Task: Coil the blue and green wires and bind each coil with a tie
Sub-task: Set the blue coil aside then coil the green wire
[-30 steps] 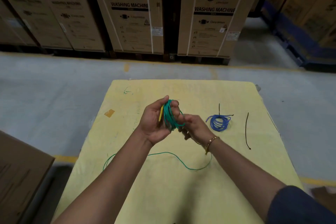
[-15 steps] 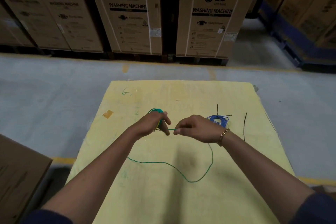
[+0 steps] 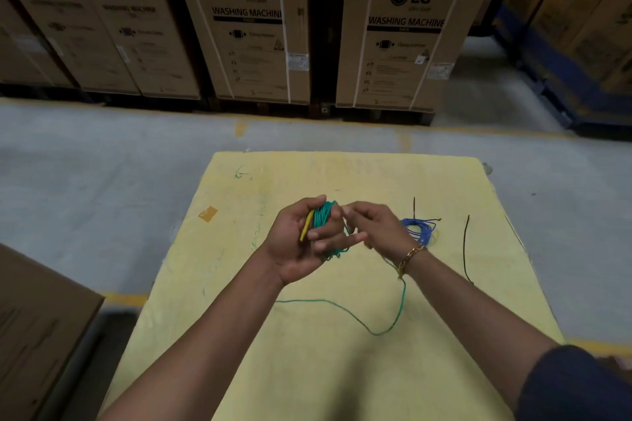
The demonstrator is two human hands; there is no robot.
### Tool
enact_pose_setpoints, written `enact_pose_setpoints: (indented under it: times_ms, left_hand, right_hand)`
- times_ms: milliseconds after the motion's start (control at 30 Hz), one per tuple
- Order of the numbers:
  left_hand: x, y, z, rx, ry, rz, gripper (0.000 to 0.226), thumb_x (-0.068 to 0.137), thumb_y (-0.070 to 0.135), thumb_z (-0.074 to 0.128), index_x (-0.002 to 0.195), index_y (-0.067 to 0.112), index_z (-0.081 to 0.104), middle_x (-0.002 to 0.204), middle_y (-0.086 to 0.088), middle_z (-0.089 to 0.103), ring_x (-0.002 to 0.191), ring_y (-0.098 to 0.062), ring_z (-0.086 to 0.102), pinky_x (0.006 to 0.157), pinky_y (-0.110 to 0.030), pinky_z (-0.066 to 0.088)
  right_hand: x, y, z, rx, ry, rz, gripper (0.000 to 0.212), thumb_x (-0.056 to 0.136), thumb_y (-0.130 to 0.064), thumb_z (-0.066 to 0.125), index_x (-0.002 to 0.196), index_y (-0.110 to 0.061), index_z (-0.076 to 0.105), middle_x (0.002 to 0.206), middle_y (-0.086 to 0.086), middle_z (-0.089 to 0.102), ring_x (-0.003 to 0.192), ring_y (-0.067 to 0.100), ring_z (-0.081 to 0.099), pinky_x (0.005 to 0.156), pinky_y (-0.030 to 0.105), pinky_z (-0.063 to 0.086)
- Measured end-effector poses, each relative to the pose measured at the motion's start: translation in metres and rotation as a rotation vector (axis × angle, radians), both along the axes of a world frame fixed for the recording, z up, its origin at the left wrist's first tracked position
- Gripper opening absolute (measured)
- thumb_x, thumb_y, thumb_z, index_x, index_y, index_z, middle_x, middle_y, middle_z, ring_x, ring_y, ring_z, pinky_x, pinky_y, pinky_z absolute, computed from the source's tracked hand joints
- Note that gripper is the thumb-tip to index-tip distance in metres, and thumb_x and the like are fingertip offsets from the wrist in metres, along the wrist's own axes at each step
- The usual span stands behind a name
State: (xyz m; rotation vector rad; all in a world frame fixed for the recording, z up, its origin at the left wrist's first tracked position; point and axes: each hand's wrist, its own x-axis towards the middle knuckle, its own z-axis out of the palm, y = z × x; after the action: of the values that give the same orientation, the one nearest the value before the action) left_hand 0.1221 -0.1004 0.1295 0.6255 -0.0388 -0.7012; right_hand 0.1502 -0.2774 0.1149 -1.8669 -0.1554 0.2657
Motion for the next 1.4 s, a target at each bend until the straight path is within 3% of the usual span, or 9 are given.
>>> enact_pose_setpoints:
  times_ms: [167,400,500,600,800,967,1100,1267,1400]
  left_hand:
    - [0.012,-0.008,0.013,0.075,0.005,0.183,0.036,0.100,0.029,0.039,0.086,0.006,0.062,0.071,-0.011,0.065,0.072,-0.030,0.066,0.105,-0.045,0.041]
    - [0.023,-0.009,-0.012,0.816,-0.297,0.222,0.039,0.107,0.027,0.029,0.109,0.012,0.065,0.121,-0.008,0.074,0.125,-0.019,0.062,0.109,-0.036,0.037]
    - [0.017,-0.011,-0.020,1.151,-0.463,0.057,0.036,0.105,0.034,0.034,0.119,0.024,0.066,0.128,0.010,0.068,0.123,-0.010,0.056,0.086,-0.019,0.042]
    - [0.011,-0.006,-0.033,1.324,-0.614,-0.007,0.039,0.109,0.032,0.032,0.130,0.019,0.062,0.132,0.006,0.064,0.122,-0.014,0.057,0.095,-0.024,0.043]
    - [0.007,0.014,-0.043,1.514,-0.726,-0.080,0.040,0.109,0.019,0.028,0.120,0.011,0.065,0.105,-0.008,0.073,0.112,-0.023,0.061,0.099,-0.037,0.043]
    - [-0.003,0.013,-0.036,1.038,-0.380,-0.033,0.047,0.101,0.025,0.027,0.080,0.007,0.065,0.045,-0.005,0.043,0.055,-0.030,0.056,0.080,-0.041,0.045]
    - [-0.016,0.001,-0.017,0.321,-0.101,0.008,0.041,0.098,0.023,0.029,0.076,0.003,0.057,0.037,-0.003,0.030,0.040,-0.021,0.036,0.110,-0.047,0.043]
    - [-0.010,0.002,0.001,-0.040,0.066,0.268,0.035,0.098,0.025,0.038,0.080,0.005,0.060,0.044,-0.003,0.040,0.048,-0.021,0.047,0.115,-0.049,0.037]
    - [0.003,-0.001,0.007,-0.028,0.072,0.379,0.034,0.100,0.023,0.037,0.096,-0.002,0.059,0.089,-0.026,0.071,0.097,-0.045,0.071,0.113,-0.046,0.038]
  right_hand:
    - [-0.025,0.014,-0.031,-0.034,0.103,0.019,0.029,0.103,-0.026,0.052,0.083,-0.015,0.069,0.064,-0.003,0.062,0.054,0.019,0.044,0.048,0.028,0.039]
    - [-0.038,0.013,-0.023,-0.364,0.130,0.279,0.029,0.101,-0.028,0.051,0.124,-0.023,0.068,0.063,-0.008,0.062,0.058,0.003,0.052,0.058,0.019,0.042]
    - [-0.033,0.017,-0.003,-0.600,0.003,0.388,0.033,0.099,-0.025,0.049,0.128,-0.020,0.065,0.083,0.002,0.070,0.081,0.017,0.064,0.073,0.028,0.043]
    - [-0.027,0.013,0.022,-0.795,-0.089,0.501,0.030,0.100,-0.026,0.049,0.122,-0.019,0.069,0.105,0.007,0.073,0.094,0.025,0.064,0.076,0.031,0.043]
    - [-0.013,-0.010,0.058,-0.795,-0.133,0.516,0.022,0.099,-0.035,0.057,0.106,-0.023,0.073,0.080,-0.013,0.061,0.077,0.007,0.055,0.066,0.024,0.038]
    - [0.005,-0.019,0.066,-0.461,-0.158,0.278,0.015,0.096,-0.028,0.065,0.096,-0.018,0.075,0.076,-0.006,0.063,0.055,0.006,0.051,0.054,0.022,0.046]
    - [0.007,-0.010,0.039,-0.157,-0.073,-0.015,0.013,0.092,-0.027,0.070,0.089,-0.015,0.073,0.071,-0.002,0.059,0.044,0.004,0.044,0.042,0.026,0.045]
    - [-0.012,0.005,-0.009,-0.090,0.140,-0.082,0.018,0.097,-0.029,0.064,0.081,-0.025,0.073,0.061,-0.004,0.050,0.050,0.013,0.037,0.043,0.020,0.031]
    - [-0.038,0.024,-0.030,-0.171,0.265,0.080,0.028,0.099,-0.039,0.056,0.094,-0.021,0.077,0.061,-0.004,0.045,0.047,0.010,0.034,0.040,0.017,0.025]
